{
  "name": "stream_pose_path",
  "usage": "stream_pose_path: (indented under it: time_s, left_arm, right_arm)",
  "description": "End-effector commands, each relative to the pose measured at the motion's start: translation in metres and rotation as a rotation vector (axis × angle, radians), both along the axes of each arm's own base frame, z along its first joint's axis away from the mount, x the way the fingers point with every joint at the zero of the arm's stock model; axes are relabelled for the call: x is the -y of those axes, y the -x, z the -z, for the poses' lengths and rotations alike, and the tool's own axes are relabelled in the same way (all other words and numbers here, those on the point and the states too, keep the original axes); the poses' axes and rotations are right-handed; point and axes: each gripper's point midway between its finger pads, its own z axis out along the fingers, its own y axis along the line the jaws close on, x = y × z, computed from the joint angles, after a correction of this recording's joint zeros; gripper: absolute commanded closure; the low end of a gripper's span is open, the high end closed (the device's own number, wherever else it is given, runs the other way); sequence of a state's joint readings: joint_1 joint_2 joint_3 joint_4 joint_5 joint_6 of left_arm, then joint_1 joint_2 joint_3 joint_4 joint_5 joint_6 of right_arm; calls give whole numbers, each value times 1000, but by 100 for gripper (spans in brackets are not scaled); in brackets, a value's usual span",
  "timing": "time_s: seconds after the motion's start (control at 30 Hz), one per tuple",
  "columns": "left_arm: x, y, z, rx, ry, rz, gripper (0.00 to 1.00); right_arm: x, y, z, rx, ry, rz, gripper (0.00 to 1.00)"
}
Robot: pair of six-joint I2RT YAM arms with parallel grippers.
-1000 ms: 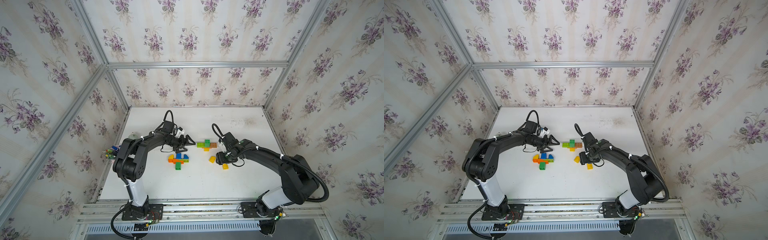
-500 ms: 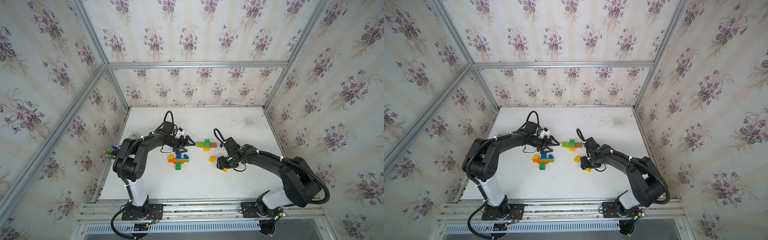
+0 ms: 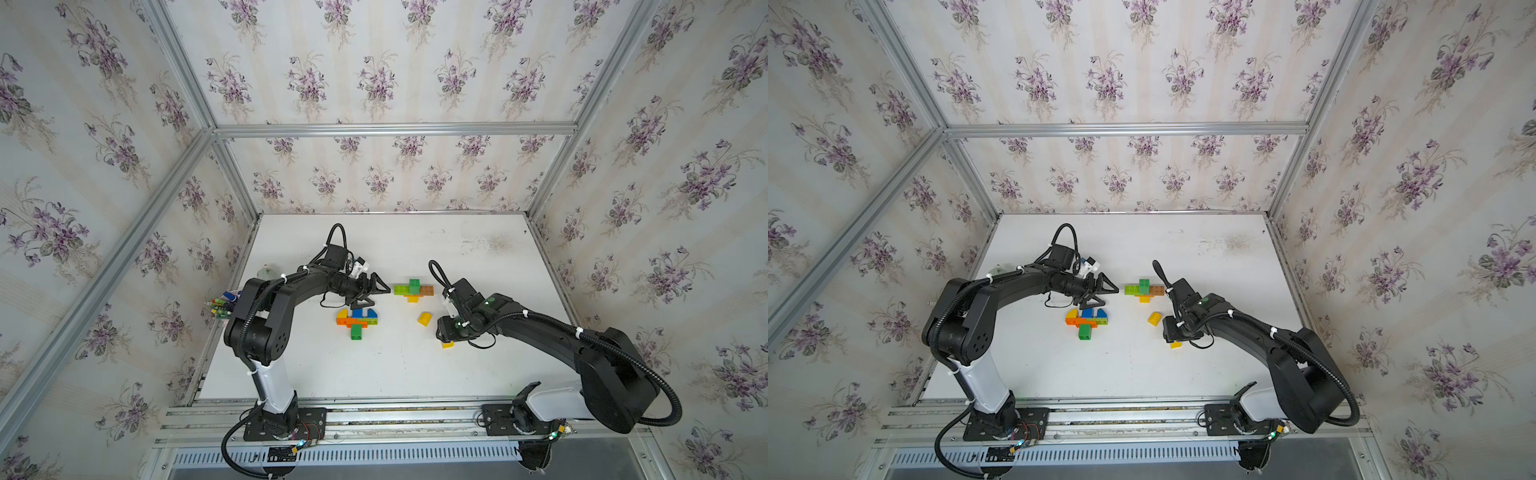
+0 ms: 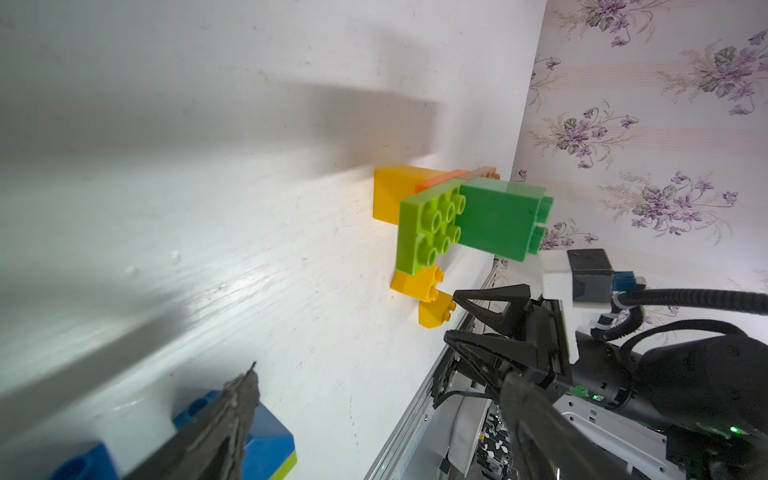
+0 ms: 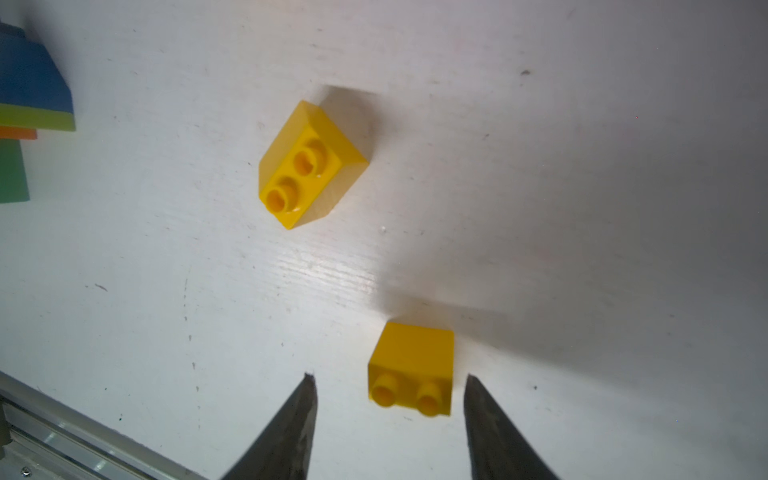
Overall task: Assemble a fork with lego
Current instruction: Pick up the lego brick from the center of the board.
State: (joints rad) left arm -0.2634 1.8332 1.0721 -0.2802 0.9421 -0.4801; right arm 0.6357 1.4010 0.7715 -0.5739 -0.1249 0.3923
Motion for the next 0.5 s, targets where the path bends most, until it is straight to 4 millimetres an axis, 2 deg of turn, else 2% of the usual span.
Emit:
stream_pose_path:
  time_s: [0.0,0.3,0.47]
  left_arm:
    - [2,-3,-4,22,15,13,7]
    - [5,-4,-5,17,25,14,7]
    - [5,-5,-5,19,24,13,7]
  right_arm:
    - [5,2,4,-9,52,1,45]
    - [7,7,15,-23,141,-26,53]
    - [10,3,17,-14,171,-24,58]
